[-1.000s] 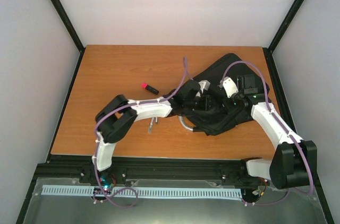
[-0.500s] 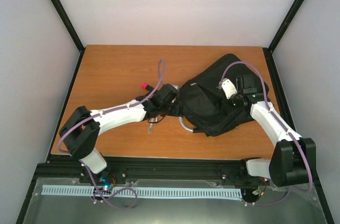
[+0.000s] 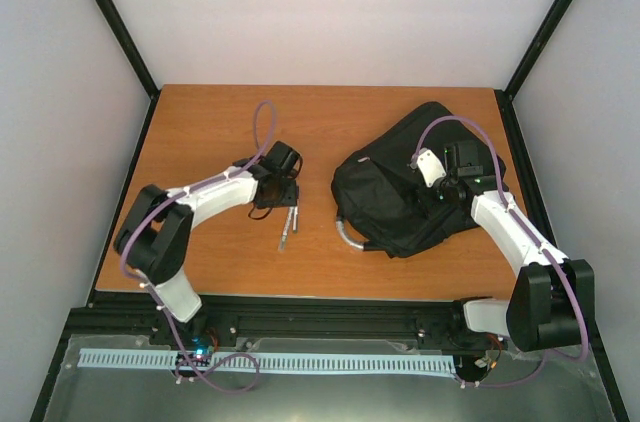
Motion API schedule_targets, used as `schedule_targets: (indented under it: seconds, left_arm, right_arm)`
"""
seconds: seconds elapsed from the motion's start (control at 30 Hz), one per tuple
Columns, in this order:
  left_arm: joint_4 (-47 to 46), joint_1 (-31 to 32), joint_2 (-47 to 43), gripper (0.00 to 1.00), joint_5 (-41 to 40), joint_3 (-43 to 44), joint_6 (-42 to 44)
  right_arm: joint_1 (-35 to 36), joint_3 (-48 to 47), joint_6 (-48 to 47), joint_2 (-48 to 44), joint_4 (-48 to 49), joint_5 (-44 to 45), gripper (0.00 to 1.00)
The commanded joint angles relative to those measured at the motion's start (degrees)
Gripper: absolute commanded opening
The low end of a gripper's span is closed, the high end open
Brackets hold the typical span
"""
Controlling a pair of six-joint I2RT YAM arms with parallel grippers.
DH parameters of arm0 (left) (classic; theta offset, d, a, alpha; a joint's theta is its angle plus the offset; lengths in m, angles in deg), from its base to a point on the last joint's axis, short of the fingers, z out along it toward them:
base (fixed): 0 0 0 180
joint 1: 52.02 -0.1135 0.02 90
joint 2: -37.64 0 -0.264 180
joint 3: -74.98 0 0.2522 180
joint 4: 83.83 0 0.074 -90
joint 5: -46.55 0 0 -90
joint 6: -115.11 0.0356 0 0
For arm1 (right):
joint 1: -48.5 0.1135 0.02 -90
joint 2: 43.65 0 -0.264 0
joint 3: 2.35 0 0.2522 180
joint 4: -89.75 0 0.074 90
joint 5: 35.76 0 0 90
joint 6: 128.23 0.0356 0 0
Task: Pack the student bag
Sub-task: Pick up the stationery from the center of the board.
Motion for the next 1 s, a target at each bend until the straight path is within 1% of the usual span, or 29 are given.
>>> schedule_targets:
  seconds: [0.0,0.17,0.27,0.37,0.53,0.67,0.77,0.97]
  left_arm:
    - [1.0,-2.4,6.4,0.57,0.3,8.2,-6.8]
    - [5.3,-3.5,16.4,0.55,0.1,19.2,-10.5]
    - [5.4,-3.6,19.5,0.55,-1.5,23.1,-11.9]
    - [8.2,-3.9,22.2,0.55,-3.9,27.1,-15.0]
    - [7.7,-4.5,23.2,0.52,-3.3,28.5,-21.3]
    - [12.9,-4.8,26.5,0.46,-5.3,33.4,-24.5]
    - [15.0,-5.1,29.1,0.45,-3.8,36.4,-25.4]
    - [14.0,-6.3,31.6,0.45,-0.5,36.7,-26.7]
  right_arm:
    - [0.4,0.4,-0.5,-0.4,-1.8,-2.9,0.03]
    - [0.4,0.4,-0.7,0.0,-1.8,-3.3,0.03]
    - [0.4,0.3,-0.8,0.3,-2.0,-3.4,0.03]
    - [0.4,0.3,-0.8,0.2,-2.0,-3.2,0.03]
    - [0.4,0.4,-1.0,0.4,-2.0,-2.9,0.03]
    - [0.4,0.4,-1.2,0.8,-2.1,-3.0,0.03]
    - [0.4,0.4,-1.2,0.8,-2.0,-3.1,0.03]
    - [0.4,0.4,-1.3,1.1,-2.2,-3.2,0.03]
